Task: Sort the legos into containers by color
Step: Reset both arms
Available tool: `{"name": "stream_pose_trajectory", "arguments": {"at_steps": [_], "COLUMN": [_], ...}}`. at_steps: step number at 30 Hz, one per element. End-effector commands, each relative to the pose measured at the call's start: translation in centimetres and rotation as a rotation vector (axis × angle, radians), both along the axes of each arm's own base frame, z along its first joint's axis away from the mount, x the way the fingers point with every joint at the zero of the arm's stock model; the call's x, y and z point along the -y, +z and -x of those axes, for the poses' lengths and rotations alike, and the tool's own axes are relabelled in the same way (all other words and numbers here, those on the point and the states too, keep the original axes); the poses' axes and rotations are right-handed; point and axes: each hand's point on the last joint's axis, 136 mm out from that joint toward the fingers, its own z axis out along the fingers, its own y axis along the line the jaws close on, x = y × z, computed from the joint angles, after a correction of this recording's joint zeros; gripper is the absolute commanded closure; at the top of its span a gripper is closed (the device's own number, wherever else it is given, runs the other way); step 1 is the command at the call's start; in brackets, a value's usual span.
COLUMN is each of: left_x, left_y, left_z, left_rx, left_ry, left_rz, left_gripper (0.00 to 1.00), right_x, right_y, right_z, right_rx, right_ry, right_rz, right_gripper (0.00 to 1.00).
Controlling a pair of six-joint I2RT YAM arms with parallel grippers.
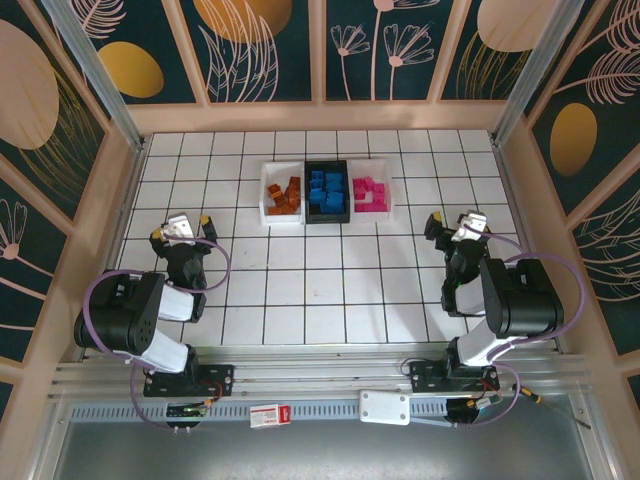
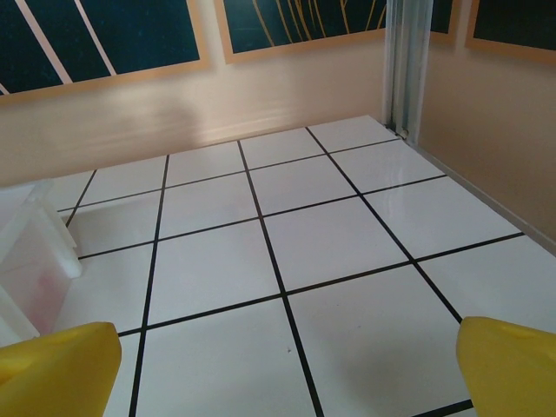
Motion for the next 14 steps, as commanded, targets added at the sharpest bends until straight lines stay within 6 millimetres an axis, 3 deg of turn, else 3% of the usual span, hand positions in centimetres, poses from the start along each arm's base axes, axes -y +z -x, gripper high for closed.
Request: {"name": "stream_pose_trajectory", "arguments": {"at_steps": [1, 14], "left_x": [-0.04, -0.05], "left_y": [1.59, 1.61], "left_z": [-0.45, -0.46], "left_rx": [0.068, 0.068], "left_ry": [-0.004, -0.004], "left_rz": [0.026, 0.025], "left_gripper": [0.01, 0.01], "right_x": [0.28, 0.28], "right_y": [1.03, 0.99], "right_z": [-0.03, 0.00], "right_rx": [0.047, 0.046], "right_ry": [-0.021, -0.021], "right_rz": [-0.004, -0.004], "right_gripper": [0.01, 0.01]}}
